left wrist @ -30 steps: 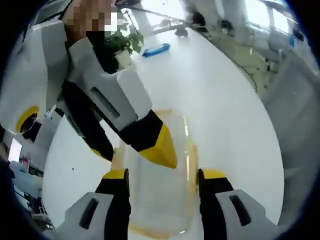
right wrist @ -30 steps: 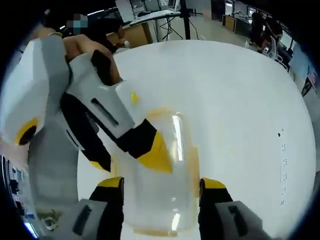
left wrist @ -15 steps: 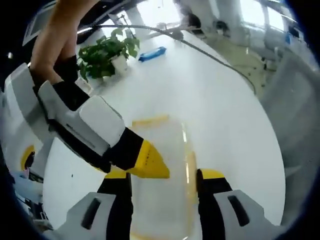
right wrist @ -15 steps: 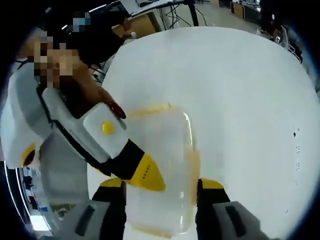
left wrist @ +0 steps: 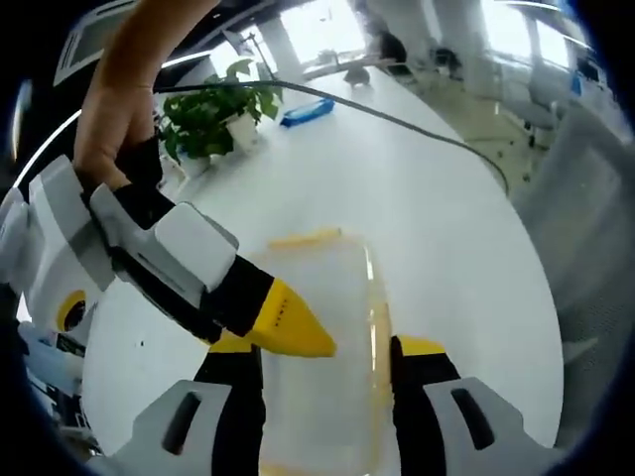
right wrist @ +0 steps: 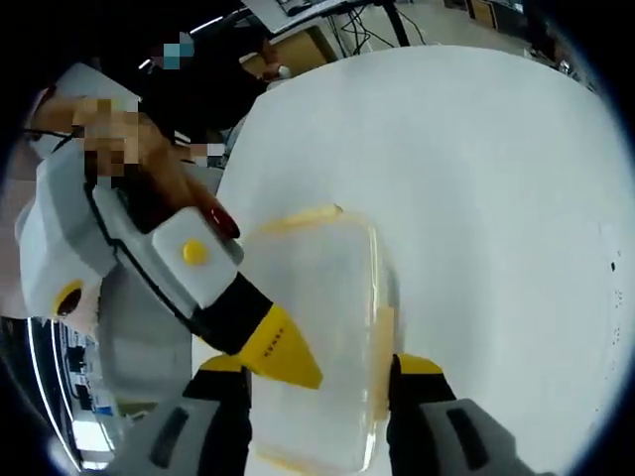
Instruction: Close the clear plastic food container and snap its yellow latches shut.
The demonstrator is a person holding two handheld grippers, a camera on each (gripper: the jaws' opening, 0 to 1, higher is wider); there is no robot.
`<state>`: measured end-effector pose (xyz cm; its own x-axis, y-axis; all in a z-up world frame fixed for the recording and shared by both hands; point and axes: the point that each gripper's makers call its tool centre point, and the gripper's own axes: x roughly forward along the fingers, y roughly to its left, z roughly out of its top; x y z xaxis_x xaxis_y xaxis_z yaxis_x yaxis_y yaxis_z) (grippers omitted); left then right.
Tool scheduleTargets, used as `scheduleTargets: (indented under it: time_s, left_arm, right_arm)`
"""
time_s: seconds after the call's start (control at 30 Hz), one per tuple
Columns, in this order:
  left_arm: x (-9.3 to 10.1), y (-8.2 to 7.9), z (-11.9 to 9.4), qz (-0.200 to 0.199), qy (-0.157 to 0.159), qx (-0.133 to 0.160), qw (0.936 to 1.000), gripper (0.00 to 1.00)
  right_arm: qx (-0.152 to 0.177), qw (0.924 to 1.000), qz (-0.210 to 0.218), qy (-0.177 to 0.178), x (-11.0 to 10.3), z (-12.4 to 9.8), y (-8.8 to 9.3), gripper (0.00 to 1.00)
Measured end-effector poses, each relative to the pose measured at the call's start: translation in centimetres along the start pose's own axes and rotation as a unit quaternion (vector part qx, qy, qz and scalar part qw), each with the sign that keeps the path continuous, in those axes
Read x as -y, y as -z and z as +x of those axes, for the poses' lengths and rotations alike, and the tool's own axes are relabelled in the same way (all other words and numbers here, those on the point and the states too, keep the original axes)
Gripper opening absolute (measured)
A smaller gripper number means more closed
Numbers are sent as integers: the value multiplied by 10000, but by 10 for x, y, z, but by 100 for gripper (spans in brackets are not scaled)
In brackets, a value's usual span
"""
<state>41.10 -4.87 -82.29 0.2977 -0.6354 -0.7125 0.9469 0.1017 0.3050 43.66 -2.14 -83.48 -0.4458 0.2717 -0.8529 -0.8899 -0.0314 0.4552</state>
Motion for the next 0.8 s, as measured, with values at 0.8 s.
scheduleTargets:
  time_s: [0.8]
  left_arm:
    - [2,-4,-1,86,-161,-62,9998,47]
  right_arm:
    - [1063,9890,456,925,0,-2,-10,65]
